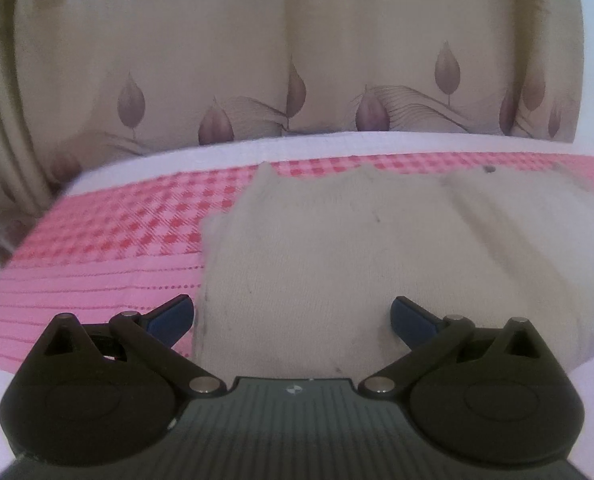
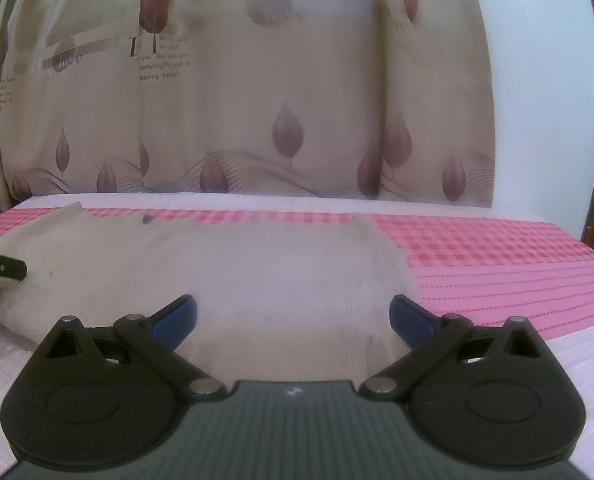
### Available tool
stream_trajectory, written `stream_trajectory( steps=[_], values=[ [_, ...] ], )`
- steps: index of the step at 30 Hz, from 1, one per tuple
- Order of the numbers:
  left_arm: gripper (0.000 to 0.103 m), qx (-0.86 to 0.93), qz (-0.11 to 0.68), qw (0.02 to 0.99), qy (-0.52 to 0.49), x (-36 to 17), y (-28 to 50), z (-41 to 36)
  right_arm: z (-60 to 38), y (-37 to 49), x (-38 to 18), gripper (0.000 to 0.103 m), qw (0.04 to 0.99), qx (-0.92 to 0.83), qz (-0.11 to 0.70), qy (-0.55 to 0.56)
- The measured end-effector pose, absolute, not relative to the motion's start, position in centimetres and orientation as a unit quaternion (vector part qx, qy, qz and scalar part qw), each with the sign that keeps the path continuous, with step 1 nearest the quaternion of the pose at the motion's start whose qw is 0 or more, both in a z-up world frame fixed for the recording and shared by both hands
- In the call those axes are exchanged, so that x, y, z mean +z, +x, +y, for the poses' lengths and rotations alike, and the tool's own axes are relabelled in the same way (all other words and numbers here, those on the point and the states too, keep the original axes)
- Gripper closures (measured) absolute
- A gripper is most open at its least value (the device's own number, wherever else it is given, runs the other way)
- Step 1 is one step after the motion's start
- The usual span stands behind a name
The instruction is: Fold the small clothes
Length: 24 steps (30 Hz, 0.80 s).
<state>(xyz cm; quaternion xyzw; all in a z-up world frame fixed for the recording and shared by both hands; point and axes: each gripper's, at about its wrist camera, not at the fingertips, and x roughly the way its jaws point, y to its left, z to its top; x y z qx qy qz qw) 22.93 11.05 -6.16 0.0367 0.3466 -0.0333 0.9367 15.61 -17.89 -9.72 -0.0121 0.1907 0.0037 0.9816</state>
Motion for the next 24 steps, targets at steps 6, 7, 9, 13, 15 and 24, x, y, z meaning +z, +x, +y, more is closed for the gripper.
stream_trajectory(
  steps=[6, 7, 9, 13, 15, 24],
  values=[
    [0.011, -0.083, 0.386, 0.917, -0.049, -6.8, 25.7, 14.9, -18.0, 15.5, -9.7, 0.0, 0.982, 0.004, 0.187, -0.009],
    [0.011, -0.092, 0.394, 0.913, -0.059, -7.0, 26.3, 15.4, -18.0, 15.5, -9.7, 0.0, 0.982, 0.004, 0.187, -0.009],
    [0.011, -0.105, 0.406, 0.904, -0.081, -7.4, 27.2, 16.4, -18.0, 15.5, -9.7, 0.0, 0.982, 0.005, 0.186, -0.008],
    [0.011, -0.131, 0.414, 0.894, -0.114, -8.0, 28.8, 18.0, -18.0, 15.4, -9.7, 0.0, 0.983, 0.005, 0.185, -0.006],
    [0.011, -0.144, 0.418, 0.89, -0.113, -8.0, 29.4, 18.1, -18.1, 15.4, -9.7, 0.0, 0.983, 0.005, 0.184, -0.006],
    [0.069, -0.154, 0.398, 0.888, -0.171, -8.9, 30.8, 19.3, -18.1, 15.3, -9.5, 0.0, 0.983, 0.006, 0.181, -0.003]
  ],
)
